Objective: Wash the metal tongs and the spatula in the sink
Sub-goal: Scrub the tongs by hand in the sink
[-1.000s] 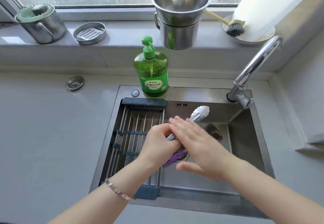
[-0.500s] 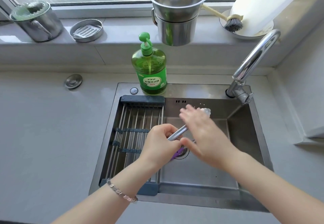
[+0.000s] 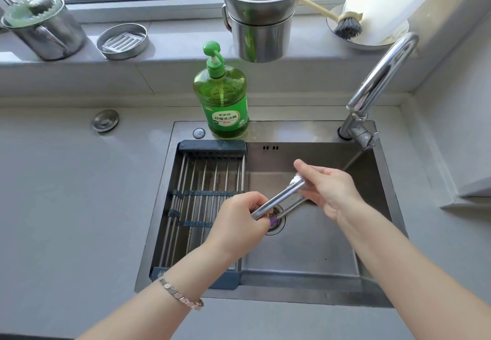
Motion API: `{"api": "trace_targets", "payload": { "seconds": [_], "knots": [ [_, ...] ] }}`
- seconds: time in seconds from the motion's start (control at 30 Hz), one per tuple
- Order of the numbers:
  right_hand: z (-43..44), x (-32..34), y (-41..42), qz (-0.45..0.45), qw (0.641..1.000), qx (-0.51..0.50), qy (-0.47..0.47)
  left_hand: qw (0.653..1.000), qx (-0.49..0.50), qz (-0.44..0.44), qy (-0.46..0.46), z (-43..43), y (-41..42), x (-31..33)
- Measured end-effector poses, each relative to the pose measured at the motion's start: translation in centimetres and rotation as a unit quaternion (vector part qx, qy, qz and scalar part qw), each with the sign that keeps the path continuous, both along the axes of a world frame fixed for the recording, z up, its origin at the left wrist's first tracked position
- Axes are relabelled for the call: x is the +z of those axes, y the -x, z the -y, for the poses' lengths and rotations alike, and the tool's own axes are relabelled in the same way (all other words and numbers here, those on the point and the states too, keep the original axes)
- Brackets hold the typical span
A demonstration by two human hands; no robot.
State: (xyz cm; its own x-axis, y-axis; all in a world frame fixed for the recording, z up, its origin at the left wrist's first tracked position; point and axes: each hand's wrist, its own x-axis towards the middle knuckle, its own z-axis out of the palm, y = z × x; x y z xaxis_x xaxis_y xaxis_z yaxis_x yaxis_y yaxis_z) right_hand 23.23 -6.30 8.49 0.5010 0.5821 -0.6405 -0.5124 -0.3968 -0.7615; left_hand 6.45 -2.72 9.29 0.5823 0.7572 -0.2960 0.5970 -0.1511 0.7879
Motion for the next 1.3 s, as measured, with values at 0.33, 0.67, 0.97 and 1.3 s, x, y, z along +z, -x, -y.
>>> {"api": "trace_targets", "payload": {
  "seconds": [0.33, 0.67, 0.97, 1.3],
  "knots": [
    [0.6, -0.6, 2.7, -0.153, 0.984, -0.068, -0.051, 0.999, 0.032, 0.002, -0.026, 0.2, -0.3, -0.1],
    [1.0, -0.6, 5.0, -0.079, 0.996, -0.029, -0.04, 0.999, 0.032, 0.025, -0.027, 0.8, -1.0, -0.3],
    [0.9, 0.5, 2.2, -0.144, 0.982, -0.102, -0.073, 0.998, -0.031, 0.059, -0.002, -0.1, -0.2, -0.7],
    [1.3, -0.9, 6.2, -0.064, 0.997, -0.006, -0.044, 0.995, -0.078, 0.026, -0.048, 0.8, -0.9, -0.4]
  ]
}}
